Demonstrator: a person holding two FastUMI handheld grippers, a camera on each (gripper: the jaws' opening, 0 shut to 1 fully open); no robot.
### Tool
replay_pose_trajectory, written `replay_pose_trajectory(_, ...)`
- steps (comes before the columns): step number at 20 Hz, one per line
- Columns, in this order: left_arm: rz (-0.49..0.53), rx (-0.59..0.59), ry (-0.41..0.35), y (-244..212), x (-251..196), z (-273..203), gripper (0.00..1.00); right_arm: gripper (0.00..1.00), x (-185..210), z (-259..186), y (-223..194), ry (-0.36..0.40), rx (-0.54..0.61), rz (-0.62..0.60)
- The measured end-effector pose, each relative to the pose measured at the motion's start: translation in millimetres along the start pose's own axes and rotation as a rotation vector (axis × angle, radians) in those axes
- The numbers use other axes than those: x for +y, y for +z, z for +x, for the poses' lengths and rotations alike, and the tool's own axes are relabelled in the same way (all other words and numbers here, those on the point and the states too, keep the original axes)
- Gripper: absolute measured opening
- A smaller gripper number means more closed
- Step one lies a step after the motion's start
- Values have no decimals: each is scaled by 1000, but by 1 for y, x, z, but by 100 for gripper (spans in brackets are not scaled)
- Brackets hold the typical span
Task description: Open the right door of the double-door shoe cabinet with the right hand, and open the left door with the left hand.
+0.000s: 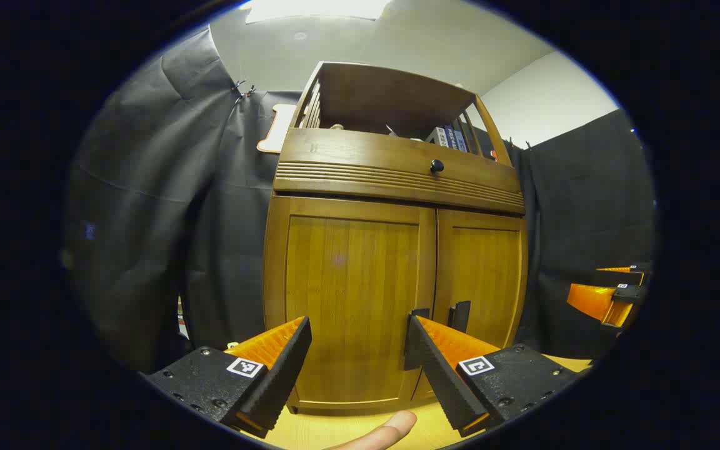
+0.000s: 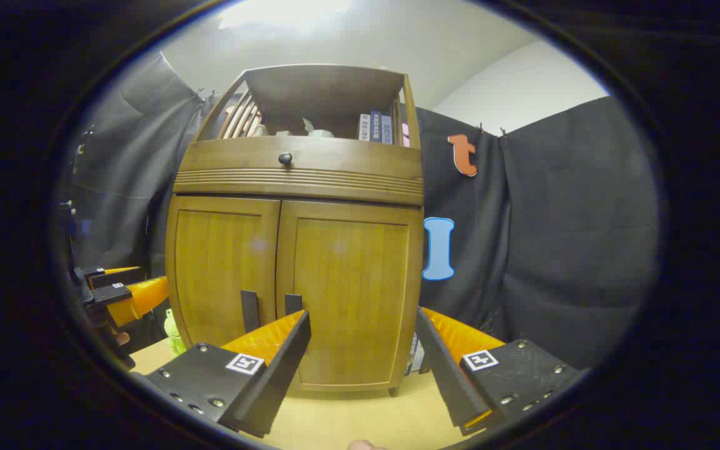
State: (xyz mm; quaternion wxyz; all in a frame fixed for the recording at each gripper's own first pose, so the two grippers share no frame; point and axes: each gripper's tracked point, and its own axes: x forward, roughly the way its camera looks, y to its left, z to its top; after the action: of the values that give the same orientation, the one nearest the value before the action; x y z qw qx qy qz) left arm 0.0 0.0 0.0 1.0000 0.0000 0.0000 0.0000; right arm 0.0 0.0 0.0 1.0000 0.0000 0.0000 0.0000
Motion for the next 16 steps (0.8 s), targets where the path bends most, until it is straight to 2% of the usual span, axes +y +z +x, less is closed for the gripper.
replay_pose_trajectory(2,0,-6,1,1,1,-1,98,96,-1,2,-1,-5,2,-1)
replay_pose_trajectory(4,1,-11,-2,2,1,-1,98,100,-1,4,-2,-7,5,1)
replay_pose_trajectory(5,0,-13,-5,2,1,-1,98,97,-2,6,-2,-8,5,3)
replay_pose_trajectory(7,-4,-11,-8,2,2,-1,98,100,-1,11,-2,-6,4,6)
replay_pose_trajectory(9,-2,-5,-3,2,3,-1,98,96,-1,17,-1,0,-5,5)
replay_pose_trajectory(10,-3,-2,-2,2,4,0,98,100,-2,21,-1,0,-9,5)
replay_pose_trajectory(11,-8,3,-6,1,4,0,98,96,-3,25,0,2,-13,4)
replay_pose_trajectory(14,-25,2,-27,3,4,0,98,99,-1,45,4,15,-35,-9)
replay_pose_trajectory(16,-20,-5,-9,4,7,-2,98,96,-1,60,2,7,-39,-22)
